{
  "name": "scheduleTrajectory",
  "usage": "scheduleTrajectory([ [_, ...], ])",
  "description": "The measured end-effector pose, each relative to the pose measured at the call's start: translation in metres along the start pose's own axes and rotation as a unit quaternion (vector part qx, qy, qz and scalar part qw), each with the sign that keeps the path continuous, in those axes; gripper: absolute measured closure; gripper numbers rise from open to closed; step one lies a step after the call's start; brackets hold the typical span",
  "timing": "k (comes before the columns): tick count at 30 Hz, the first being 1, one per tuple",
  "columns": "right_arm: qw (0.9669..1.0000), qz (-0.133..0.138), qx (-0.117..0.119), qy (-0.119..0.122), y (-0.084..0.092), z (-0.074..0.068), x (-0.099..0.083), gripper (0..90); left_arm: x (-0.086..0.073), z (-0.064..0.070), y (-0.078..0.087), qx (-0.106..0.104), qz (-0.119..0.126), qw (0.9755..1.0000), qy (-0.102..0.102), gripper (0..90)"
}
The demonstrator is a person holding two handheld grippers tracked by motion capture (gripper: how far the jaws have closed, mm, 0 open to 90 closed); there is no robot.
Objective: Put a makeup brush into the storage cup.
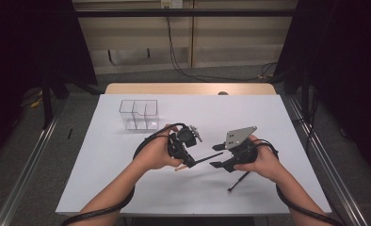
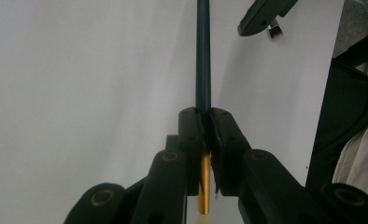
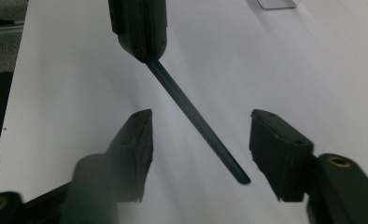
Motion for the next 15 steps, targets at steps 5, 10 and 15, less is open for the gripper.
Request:
scheduleTrajectory([
  [5, 0.9997, -0.006, 0.01, 0.022, -0.0036, -0.0008, 0.0038, 51.2, 0.0041, 0.0012, -0.0019, -0.01, 0.0, 0.9999, -0.007, 83.6],
  [10, 0.9991, -0.012, 0.023, 0.035, -0.0073, -0.0043, 0.005, 58.7, 0.0075, 0.0008, -0.0027, -0.016, 0.001, 0.9998, -0.013, 83.6],
  [15, 0.9986, -0.023, 0.036, 0.03, -0.0093, -0.0065, -0.0004, 75.5, 0.0088, 0.0005, -0.0016, -0.032, 0.009, 0.9994, -0.009, 83.4],
])
Point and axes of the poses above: each handheld gripper's, and its own axes: y roughly backward along the jaws, x roughly out of its top, z roughly to its right, the point moved 2 cm from there along -y, roughly forward along the jaws, and after that the axes turned 12 degrees about z, right-handed, at the moved point
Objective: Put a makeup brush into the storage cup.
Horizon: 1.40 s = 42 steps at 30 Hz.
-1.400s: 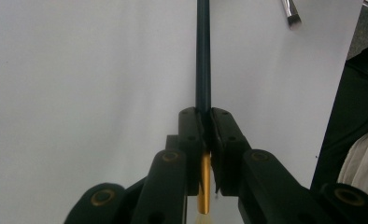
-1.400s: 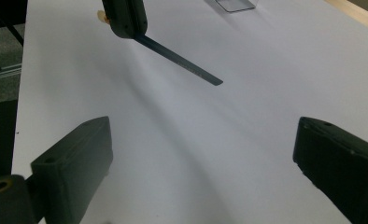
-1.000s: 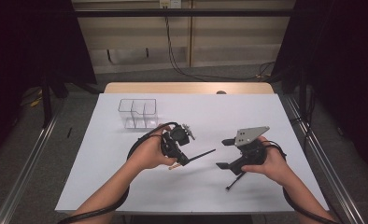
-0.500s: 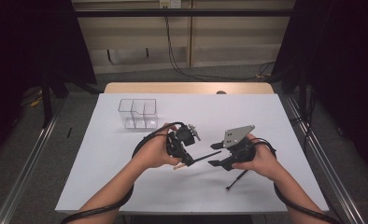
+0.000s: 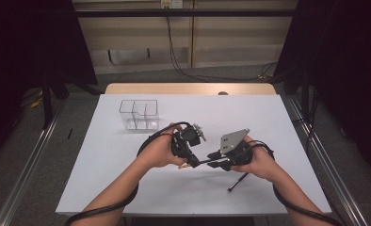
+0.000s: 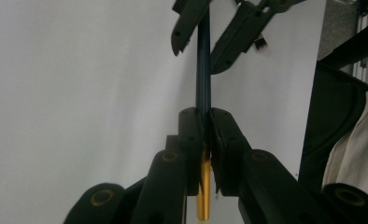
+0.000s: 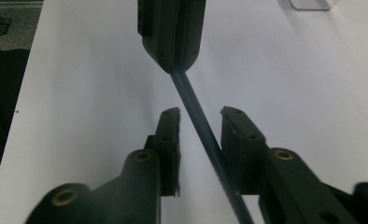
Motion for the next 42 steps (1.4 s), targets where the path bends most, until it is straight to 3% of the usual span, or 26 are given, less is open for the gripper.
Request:
scheduleTrajectory([
  [4, 0.9998, -0.006, 0.017, 0.004, -0.001, -0.003, -0.005, 82.4, 0.001, -0.003, 0.005, -0.009, 0.032, 0.9994, 0.004, 82.6],
  [7, 0.9997, -0.005, 0.023, 0.006, -0.002, -0.007, -0.007, 84.5, 0.0, -0.004, 0.006, -0.013, 0.036, 0.9992, 0.012, 81.6],
  [10, 0.9998, -0.001, 0.02, 0.007, -0.002, -0.008, -0.007, 84.5, -0.001, -0.005, 0.006, -0.014, 0.039, 0.9991, 0.005, 80.3],
  [18, 1.0, 0.007, 0.006, 0.001, 0.002, -0.008, -0.007, 84.5, -0.005, -0.009, 0.01, 0.0, 0.092, 0.9958, -0.007, 60.5],
  [27, 0.9994, 0.014, -0.013, -0.03, 0.009, -0.004, -0.014, 84.5, -0.012, -0.012, 0.015, 0.007, 0.154, 0.988, -0.004, 28.9],
  [31, 0.9987, 0.024, -0.02, -0.04, 0.011, -0.003, -0.015, 84.5, -0.018, -0.013, 0.017, 0.008, 0.175, 0.9844, -0.002, 22.5],
  [36, 0.9974, 0.039, -0.028, -0.053, 0.012, -0.003, -0.019, 84.5, -0.021, -0.014, 0.019, 0.016, 0.207, 0.9781, -0.004, 17.1],
  [42, 0.9939, 0.069, -0.036, -0.078, 0.015, -0.002, -0.02, 84.5, -0.024, -0.015, 0.019, 0.019, 0.229, 0.9733, 0.003, 13.7],
])
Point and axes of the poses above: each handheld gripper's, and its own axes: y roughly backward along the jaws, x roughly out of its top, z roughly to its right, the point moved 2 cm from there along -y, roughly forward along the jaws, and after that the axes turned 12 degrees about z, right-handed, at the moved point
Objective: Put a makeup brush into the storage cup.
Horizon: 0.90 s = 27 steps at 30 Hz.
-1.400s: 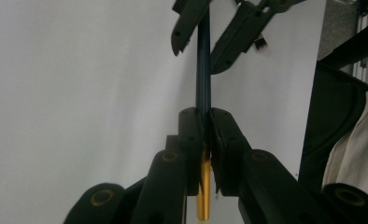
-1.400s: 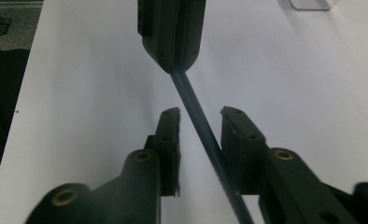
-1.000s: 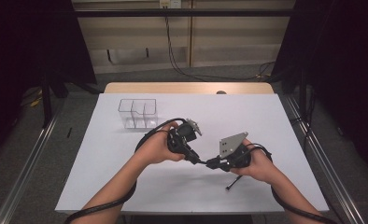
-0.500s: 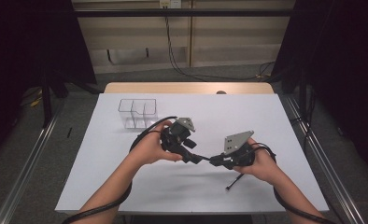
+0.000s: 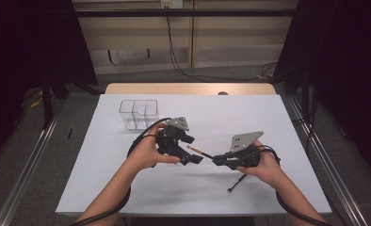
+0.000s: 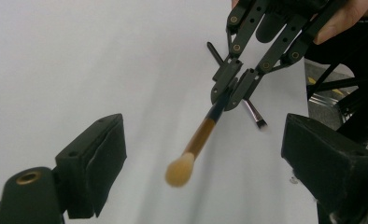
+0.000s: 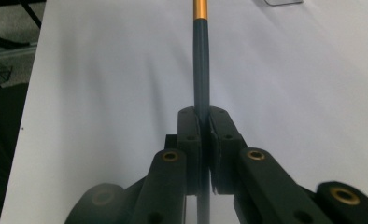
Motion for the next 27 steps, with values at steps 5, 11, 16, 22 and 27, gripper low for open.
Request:
scheduleTrajectory([
  [5, 0.9994, 0.028, -0.005, -0.021, 0.0017, 0.0001, 0.0003, 84.5, -0.0008, 0.0017, -0.001, 0.011, 0.03, 0.9995, 0.0, 10.4],
  [11, 0.998, 0.051, -0.01, -0.036, 0.0026, 0.0, -0.0005, 84.4, -0.0022, 0.0024, -0.0002, 0.015, 0.057, 0.9982, 0.001, 8.9],
  [16, 0.9961, 0.073, -0.014, -0.047, 0.0019, -0.0028, -0.0008, 84.4, -0.0057, 0.0029, -0.0004, 0.013, 0.067, 0.9977, 0.004, 7.9],
  [22, 0.9932, 0.098, -0.019, -0.061, 0.0017, -0.0037, -0.0011, 84.4, -0.0072, 0.0027, -0.0002, 0.013, 0.089, 0.996, 0.003, 7.9],
  [27, 0.9906, 0.115, -0.025, -0.069, 0.0013, -0.0046, -0.0006, 84.4, -0.0077, 0.0011, -0.0005, 0.016, 0.108, 0.9941, 0.001, 6.1],
])
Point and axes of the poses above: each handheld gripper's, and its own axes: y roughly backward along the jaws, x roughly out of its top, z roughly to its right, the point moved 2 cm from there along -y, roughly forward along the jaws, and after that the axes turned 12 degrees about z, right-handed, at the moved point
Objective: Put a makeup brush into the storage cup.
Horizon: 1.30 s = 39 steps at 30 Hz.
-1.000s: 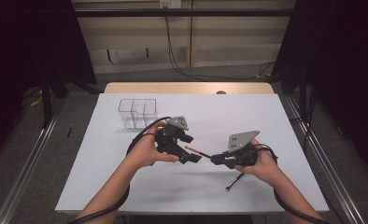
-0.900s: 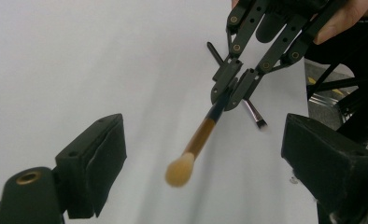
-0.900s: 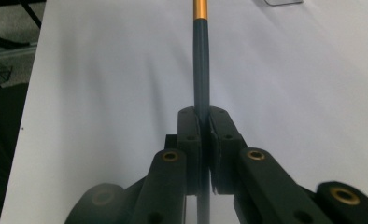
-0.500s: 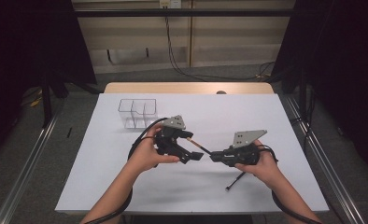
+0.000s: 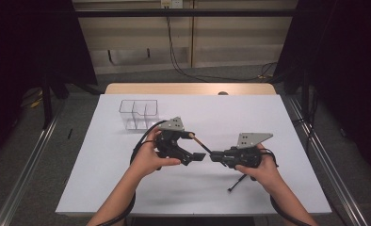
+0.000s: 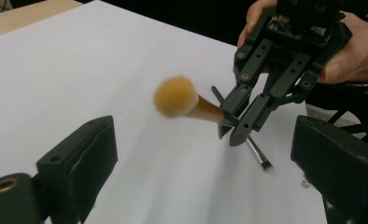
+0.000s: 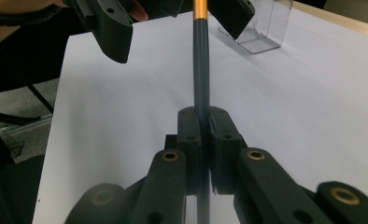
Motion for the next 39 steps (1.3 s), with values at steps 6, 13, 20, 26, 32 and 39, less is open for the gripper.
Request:
scheduleTrajectory([
  [6, 0.9998, 0.016, -0.007, -0.01, -0.002, -0.001, -0.003, 84.4, -0.001, -0.001, 0.0, 0.001, 0.011, 0.9999, 0.004, 6.1],
  [13, 0.9994, 0.027, -0.012, -0.018, -0.004, -0.002, -0.006, 84.4, -0.001, -0.001, 0.0, 0.006, 0.024, 0.9997, 0.003, 6.3],
  [20, 0.9987, 0.043, -0.018, -0.021, -0.006, -0.003, -0.006, 84.4, -0.002, -0.003, 0.001, 0.01, 0.043, 0.9989, 0.012, 8.2],
  [26, 0.9983, 0.05, -0.025, -0.019, -0.006, -0.002, -0.007, 84.4, -0.003, -0.005, 0.003, 0.013, 0.06, 0.9978, 0.022, 15.5],
  [32, 0.9981, 0.05, -0.03, -0.021, -0.008, -0.002, -0.008, 84.4, -0.005, -0.003, 0.001, 0.005, 0.057, 0.9982, 0.018, 30.1],
  [39, 0.9979, 0.049, -0.037, -0.022, -0.011, -0.003, -0.009, 84.3, -0.006, -0.003, 0.001, 0.007, 0.07, 0.9967, 0.042, 52.5],
])
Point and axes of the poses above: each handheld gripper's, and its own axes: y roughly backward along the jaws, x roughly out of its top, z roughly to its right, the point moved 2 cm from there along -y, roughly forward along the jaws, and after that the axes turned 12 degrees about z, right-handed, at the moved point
